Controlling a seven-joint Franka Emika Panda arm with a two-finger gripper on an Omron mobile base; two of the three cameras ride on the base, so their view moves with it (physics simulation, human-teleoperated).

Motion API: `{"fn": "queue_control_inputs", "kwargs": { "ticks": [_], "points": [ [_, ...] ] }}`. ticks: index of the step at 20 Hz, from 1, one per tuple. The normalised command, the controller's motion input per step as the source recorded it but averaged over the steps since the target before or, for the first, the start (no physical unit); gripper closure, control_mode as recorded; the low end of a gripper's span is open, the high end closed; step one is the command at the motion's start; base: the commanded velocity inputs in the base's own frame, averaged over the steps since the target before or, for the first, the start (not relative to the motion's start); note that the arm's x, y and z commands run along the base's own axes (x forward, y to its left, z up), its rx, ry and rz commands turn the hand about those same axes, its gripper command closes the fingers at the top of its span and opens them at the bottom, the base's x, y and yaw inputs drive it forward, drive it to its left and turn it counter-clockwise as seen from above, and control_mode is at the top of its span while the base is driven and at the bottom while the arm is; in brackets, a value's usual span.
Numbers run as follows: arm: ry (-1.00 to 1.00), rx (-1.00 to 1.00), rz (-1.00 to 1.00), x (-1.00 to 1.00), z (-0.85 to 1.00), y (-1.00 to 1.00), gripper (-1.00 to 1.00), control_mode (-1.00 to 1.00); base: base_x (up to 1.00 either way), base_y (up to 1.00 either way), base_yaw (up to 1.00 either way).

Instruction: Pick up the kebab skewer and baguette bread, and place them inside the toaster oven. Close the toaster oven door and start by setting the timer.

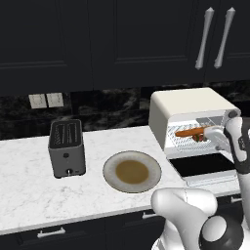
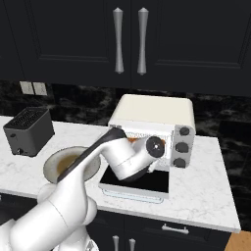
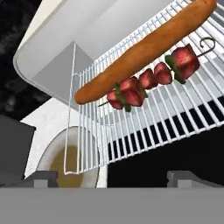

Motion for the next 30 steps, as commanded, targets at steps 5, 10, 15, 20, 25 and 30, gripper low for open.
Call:
{"fn": "queue_control_inputs", "kwargs": {
  "ticks": [5,10,15,20,25,30],
  "points": [
    [-0.12,-0.33,0.21,0.0,-0.27,0.04,-1.0,-1.0,0.0,0.0,0.0],
    [-0.17,-0.24,0.1,0.0,-0.1,-0.23,-1.0,-1.0,0.0,0.0,0.0],
    [-0.18,-0.19,0.07,0.08,-0.1,-0.04,-1.0,-1.0,0.0,0.0,0.0],
    [0.0,-0.01,0.0,0.43,0.0,-0.07,-1.0,-1.0,0.0,0.0,0.0],
    [0.0,-0.03,0.0,0.33,-0.06,-0.06,-1.0,-1.0,0.0,0.0,0.0],
    [0.0,0.0,0.0,0.05,-0.17,-0.18,-1.0,-1.0,0.0,0.0,0.0]
  ]
}}
